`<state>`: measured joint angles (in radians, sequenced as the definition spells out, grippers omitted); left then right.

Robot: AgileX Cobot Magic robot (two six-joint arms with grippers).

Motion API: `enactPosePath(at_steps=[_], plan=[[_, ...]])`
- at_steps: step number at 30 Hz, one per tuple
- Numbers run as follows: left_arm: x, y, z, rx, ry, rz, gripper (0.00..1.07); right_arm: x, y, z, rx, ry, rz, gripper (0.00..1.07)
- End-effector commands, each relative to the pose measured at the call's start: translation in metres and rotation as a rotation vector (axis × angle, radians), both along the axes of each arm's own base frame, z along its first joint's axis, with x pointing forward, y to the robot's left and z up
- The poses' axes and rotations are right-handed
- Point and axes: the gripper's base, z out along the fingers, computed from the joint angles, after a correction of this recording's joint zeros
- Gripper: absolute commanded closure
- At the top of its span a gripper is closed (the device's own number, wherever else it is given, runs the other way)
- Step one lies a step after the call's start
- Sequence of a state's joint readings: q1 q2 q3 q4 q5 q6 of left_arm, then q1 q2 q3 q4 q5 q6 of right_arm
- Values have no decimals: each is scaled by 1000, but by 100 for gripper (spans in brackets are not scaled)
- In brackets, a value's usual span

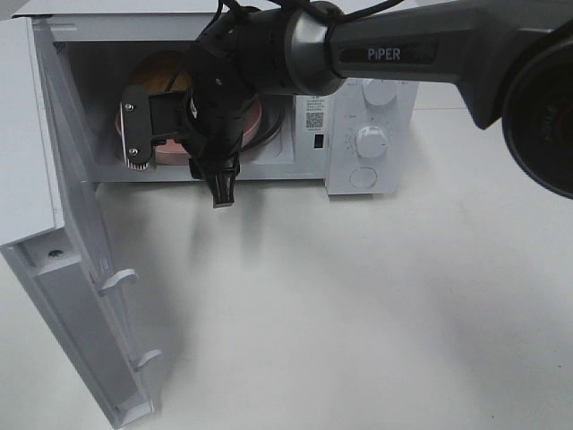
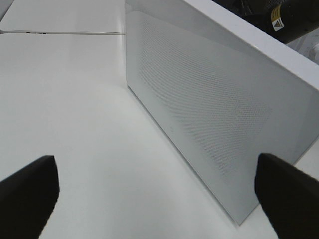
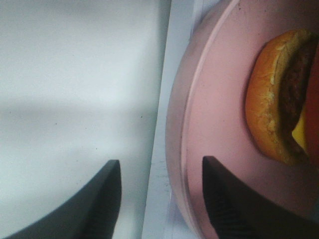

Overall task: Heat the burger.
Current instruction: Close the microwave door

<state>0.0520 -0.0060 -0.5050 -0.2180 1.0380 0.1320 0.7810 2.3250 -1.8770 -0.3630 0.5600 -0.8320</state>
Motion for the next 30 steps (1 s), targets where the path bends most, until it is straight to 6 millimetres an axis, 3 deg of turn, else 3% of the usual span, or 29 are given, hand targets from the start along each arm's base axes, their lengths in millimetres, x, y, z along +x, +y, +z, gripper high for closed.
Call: enactPosePath(at_steps=[1,6,25,30], plan=[[-3,-1,0,-11,-25,1,7,0,-2,11,33,-6,-21,51],[-3,-1,0,-11,-25,1,7,-10,-9,12,53,-7,-6,37],[-3,-1,0,-11,-25,1,7,-50,-42,18,97,2,27,37],[-3,-1,0,-11,-25,1,7,-71,-59,27,153,-13,41,37]])
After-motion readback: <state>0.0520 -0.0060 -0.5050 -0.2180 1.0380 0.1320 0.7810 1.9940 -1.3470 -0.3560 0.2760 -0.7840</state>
